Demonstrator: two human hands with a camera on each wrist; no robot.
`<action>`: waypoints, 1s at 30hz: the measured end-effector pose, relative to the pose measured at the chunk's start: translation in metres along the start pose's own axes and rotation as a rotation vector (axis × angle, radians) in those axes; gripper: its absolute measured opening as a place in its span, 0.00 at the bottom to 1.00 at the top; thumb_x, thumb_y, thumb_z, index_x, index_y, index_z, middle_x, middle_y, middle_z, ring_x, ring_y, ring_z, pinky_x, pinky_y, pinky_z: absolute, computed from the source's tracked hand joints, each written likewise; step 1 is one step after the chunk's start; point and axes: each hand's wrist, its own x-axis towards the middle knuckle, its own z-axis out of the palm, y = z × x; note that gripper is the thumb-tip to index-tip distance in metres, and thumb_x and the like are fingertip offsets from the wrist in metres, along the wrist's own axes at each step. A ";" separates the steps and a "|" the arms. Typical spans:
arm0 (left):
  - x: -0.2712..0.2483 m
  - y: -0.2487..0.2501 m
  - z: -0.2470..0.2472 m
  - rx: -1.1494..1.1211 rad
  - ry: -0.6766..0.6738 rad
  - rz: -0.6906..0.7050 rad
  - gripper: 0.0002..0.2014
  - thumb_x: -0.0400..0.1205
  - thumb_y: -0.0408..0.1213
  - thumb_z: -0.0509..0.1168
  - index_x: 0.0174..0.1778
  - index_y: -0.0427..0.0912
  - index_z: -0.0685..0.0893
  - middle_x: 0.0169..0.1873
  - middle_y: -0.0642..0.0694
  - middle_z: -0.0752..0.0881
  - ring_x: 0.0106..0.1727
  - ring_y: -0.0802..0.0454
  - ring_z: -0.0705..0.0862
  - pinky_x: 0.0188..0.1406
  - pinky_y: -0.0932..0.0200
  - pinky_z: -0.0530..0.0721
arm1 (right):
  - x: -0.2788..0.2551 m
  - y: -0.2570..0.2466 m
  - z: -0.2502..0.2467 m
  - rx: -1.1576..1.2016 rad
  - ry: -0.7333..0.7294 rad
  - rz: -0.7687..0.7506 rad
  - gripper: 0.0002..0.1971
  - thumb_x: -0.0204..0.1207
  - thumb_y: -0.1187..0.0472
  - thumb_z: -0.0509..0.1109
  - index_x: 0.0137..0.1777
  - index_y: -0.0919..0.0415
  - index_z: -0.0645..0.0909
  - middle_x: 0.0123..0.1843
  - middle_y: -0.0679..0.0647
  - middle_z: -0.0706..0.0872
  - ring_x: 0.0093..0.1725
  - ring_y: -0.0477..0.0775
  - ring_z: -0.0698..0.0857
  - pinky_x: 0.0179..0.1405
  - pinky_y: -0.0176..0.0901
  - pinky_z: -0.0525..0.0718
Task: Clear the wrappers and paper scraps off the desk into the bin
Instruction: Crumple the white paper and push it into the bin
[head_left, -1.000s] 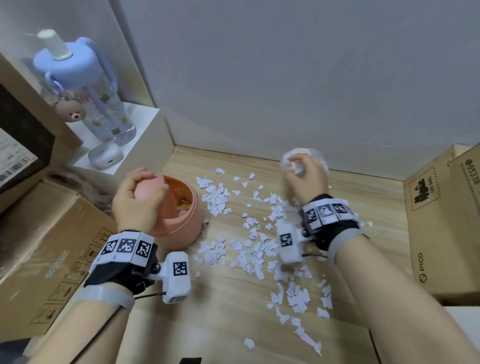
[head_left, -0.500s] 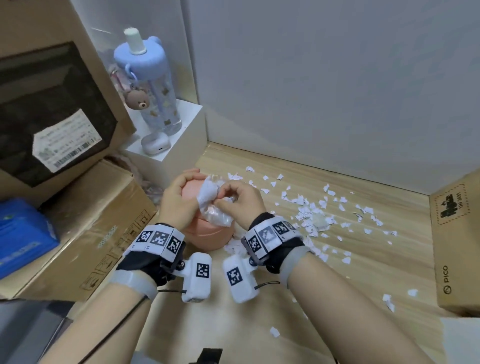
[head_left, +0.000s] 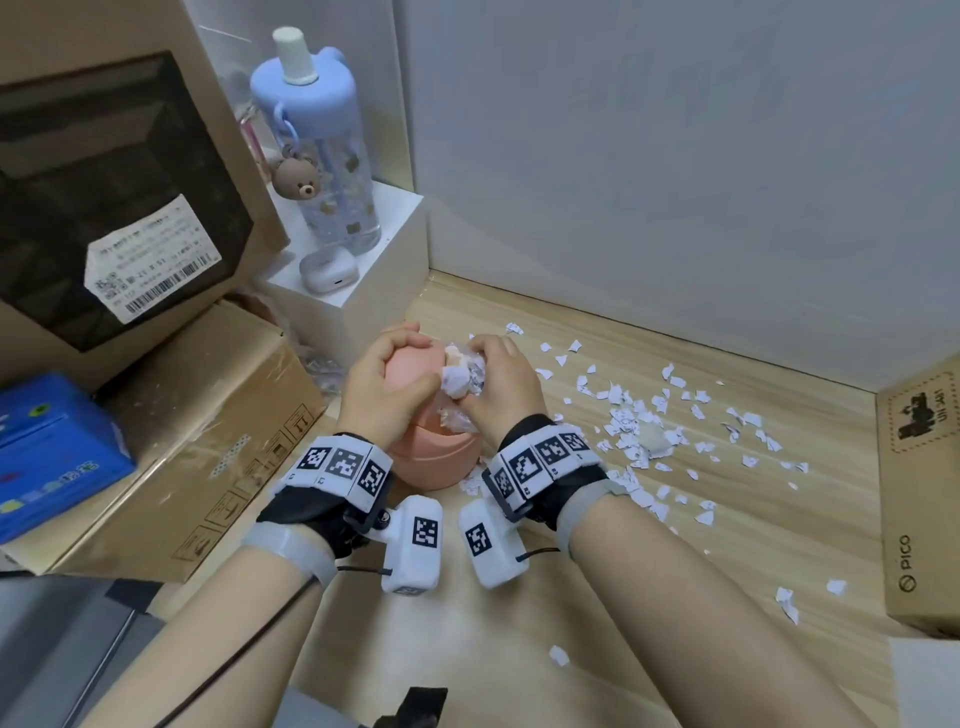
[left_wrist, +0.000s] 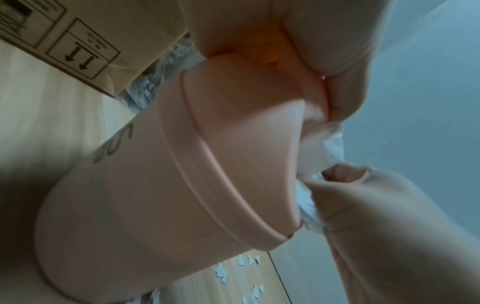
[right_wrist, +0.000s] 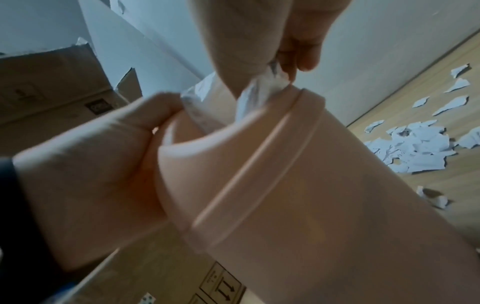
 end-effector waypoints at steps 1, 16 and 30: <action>0.000 0.000 0.000 0.005 0.001 0.003 0.13 0.66 0.34 0.72 0.44 0.50 0.81 0.62 0.53 0.79 0.61 0.59 0.77 0.58 0.78 0.69 | -0.001 -0.002 0.003 -0.044 0.035 -0.038 0.16 0.66 0.70 0.69 0.54 0.60 0.75 0.56 0.57 0.80 0.57 0.59 0.78 0.53 0.47 0.74; 0.000 0.000 0.001 0.044 -0.005 0.048 0.12 0.70 0.32 0.73 0.45 0.48 0.79 0.61 0.52 0.78 0.63 0.57 0.77 0.60 0.77 0.68 | -0.030 0.012 -0.006 -0.554 -0.396 -0.402 0.31 0.70 0.30 0.51 0.48 0.54 0.84 0.58 0.49 0.86 0.76 0.48 0.65 0.72 0.64 0.26; -0.011 -0.005 -0.032 0.082 0.046 0.045 0.15 0.68 0.32 0.75 0.43 0.52 0.80 0.60 0.51 0.81 0.56 0.74 0.77 0.59 0.76 0.71 | -0.039 -0.009 -0.002 -0.533 -0.393 -0.459 0.18 0.69 0.45 0.69 0.54 0.54 0.82 0.62 0.50 0.83 0.72 0.50 0.69 0.66 0.55 0.56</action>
